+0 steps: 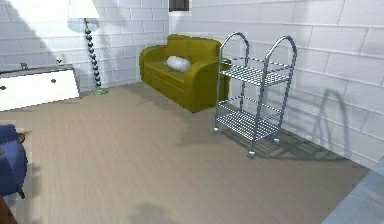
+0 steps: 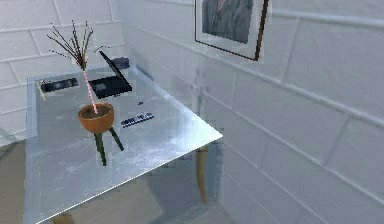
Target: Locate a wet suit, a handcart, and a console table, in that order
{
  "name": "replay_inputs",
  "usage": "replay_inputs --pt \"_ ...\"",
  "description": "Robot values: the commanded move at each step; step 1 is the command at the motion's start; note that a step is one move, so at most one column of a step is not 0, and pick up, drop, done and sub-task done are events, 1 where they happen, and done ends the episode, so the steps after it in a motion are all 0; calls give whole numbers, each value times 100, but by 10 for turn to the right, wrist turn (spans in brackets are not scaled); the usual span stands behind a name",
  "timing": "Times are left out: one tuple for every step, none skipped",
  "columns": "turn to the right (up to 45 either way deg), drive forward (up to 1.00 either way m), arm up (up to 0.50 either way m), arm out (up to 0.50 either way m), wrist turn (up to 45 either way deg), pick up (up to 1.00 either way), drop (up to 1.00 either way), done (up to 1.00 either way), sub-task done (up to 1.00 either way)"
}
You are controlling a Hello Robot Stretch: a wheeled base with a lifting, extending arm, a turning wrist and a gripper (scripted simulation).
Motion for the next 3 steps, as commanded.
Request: replay_inputs --pt "-60 0 0 0 0 0 0 0 0" --pt "0 65 0 0 0 0 0 0 0" --pt "-90 0 0 0 0 0 0 0 0"
